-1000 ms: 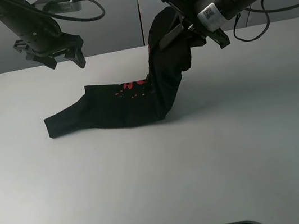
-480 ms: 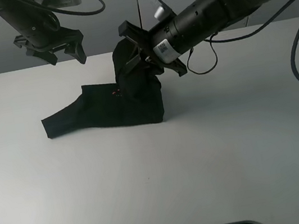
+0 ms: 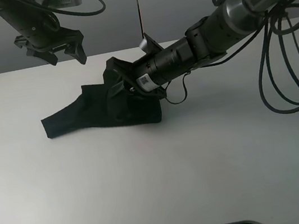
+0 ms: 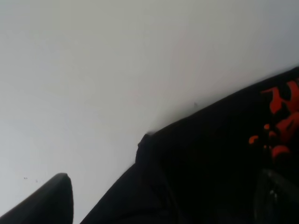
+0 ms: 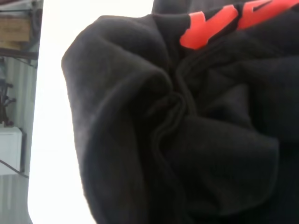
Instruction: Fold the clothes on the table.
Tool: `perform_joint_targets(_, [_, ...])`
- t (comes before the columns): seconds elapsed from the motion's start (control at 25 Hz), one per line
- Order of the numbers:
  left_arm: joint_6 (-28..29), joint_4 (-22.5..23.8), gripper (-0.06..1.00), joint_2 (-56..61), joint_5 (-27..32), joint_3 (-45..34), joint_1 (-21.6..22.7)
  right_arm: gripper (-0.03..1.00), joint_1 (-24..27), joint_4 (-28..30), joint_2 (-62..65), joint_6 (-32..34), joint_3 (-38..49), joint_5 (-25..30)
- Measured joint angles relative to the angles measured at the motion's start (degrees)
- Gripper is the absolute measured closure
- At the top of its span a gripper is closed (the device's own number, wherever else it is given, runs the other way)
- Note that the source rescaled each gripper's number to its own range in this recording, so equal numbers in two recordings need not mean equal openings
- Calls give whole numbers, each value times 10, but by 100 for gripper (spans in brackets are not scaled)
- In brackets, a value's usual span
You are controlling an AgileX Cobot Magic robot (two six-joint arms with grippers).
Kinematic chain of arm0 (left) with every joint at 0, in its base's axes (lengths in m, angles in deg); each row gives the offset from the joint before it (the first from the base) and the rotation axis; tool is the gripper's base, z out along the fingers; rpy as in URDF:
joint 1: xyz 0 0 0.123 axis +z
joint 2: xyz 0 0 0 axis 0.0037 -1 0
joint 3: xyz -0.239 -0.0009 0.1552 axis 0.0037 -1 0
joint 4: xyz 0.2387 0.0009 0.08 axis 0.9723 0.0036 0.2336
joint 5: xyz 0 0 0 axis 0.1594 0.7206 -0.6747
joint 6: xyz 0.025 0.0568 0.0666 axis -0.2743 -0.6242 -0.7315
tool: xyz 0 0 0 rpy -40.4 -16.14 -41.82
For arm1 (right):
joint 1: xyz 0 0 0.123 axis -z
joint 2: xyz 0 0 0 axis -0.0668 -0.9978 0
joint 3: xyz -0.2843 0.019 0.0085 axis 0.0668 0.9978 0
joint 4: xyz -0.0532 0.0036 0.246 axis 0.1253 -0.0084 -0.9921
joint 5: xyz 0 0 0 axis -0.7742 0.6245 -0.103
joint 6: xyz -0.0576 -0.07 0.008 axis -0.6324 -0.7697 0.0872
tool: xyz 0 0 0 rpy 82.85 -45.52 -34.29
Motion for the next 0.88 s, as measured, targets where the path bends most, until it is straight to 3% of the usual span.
perform_joint_targets(0.16, [0,0,-5,0,0,0,0,10,-1,-1,-1,-19,-5,20])
perform_joint_targets(0.2, [0,0,-5,0,0,0,0,3,-1,-2,-1,-23,-9,25])
perform_joint_targets(0.44, [-1,-12,-5,0,0,0,0,-3,-1,1,18,-64,-22,62])
perform_joint_targets(0.52, [-2,-14,-5,0,0,0,0,-3,-1,37,37,-64,-22,46])
perform_joint_targets(0.6, [-2,-15,-5,0,4,0,0,-3,1,118,69,-32,-22,14])
perform_joint_targets(0.72, [-11,-15,-5,0,14,0,0,-3,6,308,112,73,-22,-41])
perform_joint_targets(0.88, [-29,-18,-5,0,25,1,0,-3,9,615,181,267,-22,-70])
